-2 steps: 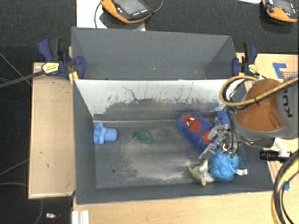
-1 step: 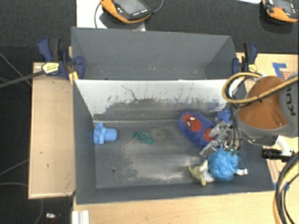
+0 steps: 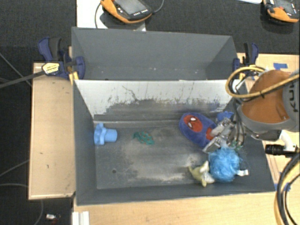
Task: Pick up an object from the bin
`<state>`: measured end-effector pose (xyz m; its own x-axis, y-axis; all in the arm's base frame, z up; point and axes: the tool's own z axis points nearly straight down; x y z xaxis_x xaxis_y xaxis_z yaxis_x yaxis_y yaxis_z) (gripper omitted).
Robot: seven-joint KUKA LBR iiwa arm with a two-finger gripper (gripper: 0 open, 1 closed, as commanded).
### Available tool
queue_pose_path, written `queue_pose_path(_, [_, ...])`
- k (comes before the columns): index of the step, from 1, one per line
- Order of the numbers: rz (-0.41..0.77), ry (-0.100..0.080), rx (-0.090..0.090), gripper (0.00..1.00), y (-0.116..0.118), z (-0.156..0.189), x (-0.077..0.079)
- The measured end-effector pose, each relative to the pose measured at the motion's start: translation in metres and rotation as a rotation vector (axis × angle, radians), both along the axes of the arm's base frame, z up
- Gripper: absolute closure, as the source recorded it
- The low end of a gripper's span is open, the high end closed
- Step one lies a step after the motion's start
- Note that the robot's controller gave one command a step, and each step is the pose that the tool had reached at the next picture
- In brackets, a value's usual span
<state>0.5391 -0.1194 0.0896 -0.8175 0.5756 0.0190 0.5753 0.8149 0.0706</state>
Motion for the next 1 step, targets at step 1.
queue_pose_path(1, [-0.011, -0.008, -0.003, 0.00, 0.0013, 0.0048, -0.0099])
